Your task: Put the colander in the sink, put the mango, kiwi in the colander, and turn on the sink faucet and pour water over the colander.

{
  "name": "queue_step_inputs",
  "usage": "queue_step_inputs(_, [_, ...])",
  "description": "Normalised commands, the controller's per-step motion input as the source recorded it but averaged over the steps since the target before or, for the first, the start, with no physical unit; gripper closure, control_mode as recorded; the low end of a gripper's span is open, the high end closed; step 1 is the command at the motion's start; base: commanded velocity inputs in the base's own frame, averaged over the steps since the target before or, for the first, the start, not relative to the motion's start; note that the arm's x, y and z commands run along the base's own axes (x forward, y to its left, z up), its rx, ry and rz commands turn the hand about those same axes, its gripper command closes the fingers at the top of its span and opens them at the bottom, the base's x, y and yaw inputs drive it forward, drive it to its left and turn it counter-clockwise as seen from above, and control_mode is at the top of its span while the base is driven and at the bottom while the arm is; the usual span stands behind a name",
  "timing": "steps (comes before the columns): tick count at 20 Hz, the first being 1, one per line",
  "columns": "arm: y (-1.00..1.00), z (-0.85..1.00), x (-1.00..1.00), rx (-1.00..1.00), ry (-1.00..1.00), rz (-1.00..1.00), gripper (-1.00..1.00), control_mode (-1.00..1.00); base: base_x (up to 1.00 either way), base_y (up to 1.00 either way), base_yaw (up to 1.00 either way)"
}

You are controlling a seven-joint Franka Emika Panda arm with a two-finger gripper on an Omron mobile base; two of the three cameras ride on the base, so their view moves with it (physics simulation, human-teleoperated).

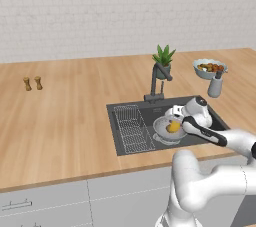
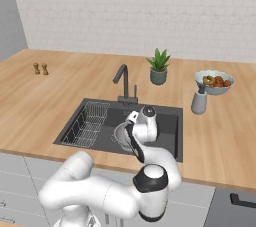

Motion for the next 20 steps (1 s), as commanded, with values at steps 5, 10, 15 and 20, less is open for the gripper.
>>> queue_step_inputs(5, [0.00, -0.05, -0.01, 0.00, 0.00, 0.00, -1.00, -1.00, 0.00, 0.00, 0.00])
queue_step_inputs(10, [0.00, 0.03, -0.12, 0.00, -0.03, 0.00, -1.00, -1.00, 0.00, 0.00, 0.00])
queue_step_inputs(15, [0.00, 0.57, -0.58, 0.00, -0.16, 0.00, -1.00, -1.00, 0.00, 0.00, 0.00])
queue_step_inputs(20, [0.00, 0.92, -0.60, 0.00, -0.04, 0.00, -1.00, -1.00, 0.00, 0.00, 0.00])
